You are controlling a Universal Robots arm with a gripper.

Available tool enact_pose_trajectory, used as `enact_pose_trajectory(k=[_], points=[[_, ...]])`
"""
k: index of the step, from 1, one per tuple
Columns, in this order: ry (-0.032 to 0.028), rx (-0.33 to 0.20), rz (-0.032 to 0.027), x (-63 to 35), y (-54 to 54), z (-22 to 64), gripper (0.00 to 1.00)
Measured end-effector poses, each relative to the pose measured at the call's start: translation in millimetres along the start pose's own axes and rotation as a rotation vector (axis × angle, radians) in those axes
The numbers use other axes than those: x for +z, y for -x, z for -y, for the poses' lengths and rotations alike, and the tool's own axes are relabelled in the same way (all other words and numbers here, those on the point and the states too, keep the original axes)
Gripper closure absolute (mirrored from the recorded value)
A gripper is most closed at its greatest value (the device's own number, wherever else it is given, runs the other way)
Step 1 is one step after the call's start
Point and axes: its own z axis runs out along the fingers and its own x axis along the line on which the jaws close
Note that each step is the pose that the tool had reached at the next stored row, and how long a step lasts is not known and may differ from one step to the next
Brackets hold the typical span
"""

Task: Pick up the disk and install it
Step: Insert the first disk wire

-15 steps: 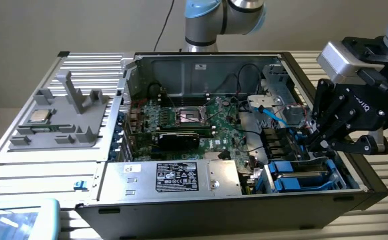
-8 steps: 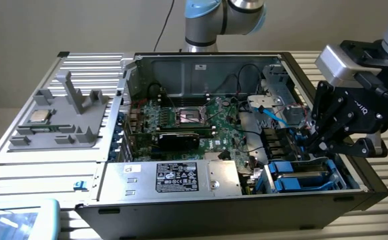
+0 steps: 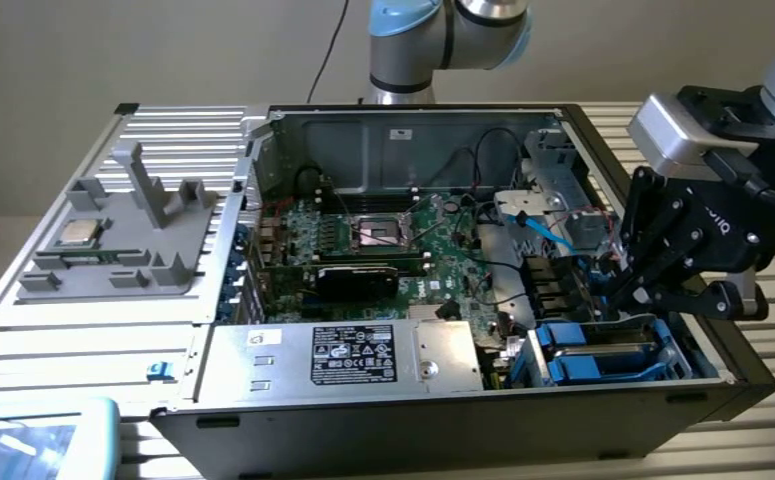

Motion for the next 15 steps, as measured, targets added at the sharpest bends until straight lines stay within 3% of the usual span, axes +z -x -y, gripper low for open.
enact_pose_trajectory(k=[15], points=[[0.0032, 0.013, 0.0036, 2.2, -8.8, 0.4, 0.85]])
